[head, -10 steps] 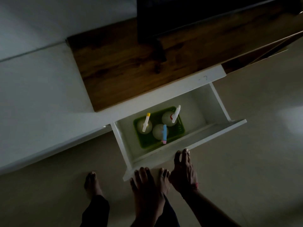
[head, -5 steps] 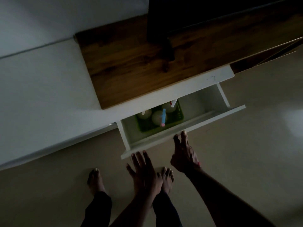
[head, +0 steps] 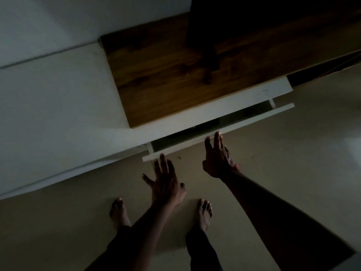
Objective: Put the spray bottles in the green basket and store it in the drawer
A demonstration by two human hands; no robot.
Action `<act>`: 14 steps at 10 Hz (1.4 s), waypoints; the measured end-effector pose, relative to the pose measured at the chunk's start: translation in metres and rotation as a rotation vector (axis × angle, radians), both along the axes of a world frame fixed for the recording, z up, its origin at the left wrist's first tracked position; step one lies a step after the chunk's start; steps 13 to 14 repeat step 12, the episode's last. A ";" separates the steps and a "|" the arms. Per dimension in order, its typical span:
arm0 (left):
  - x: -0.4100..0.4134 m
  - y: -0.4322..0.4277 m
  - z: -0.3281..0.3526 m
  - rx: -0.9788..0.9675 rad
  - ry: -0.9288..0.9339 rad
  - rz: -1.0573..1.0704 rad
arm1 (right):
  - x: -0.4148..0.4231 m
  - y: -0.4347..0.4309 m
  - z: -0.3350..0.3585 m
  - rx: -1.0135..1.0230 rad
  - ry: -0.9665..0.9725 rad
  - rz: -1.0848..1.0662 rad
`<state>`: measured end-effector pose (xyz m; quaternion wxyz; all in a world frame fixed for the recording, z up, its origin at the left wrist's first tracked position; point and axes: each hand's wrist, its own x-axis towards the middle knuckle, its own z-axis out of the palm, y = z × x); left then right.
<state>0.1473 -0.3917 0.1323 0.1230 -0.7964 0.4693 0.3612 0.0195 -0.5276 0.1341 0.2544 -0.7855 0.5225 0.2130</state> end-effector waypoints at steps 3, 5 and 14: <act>0.026 -0.018 -0.005 0.030 -0.027 -0.051 | 0.039 -0.025 -0.007 0.246 -0.094 -0.278; 0.036 -0.029 -0.004 0.053 -0.027 -0.080 | 0.047 -0.026 -0.018 0.307 -0.122 -0.252; 0.167 -0.019 0.109 -0.307 -0.084 -0.090 | 0.096 -0.028 0.101 0.108 -0.262 -0.037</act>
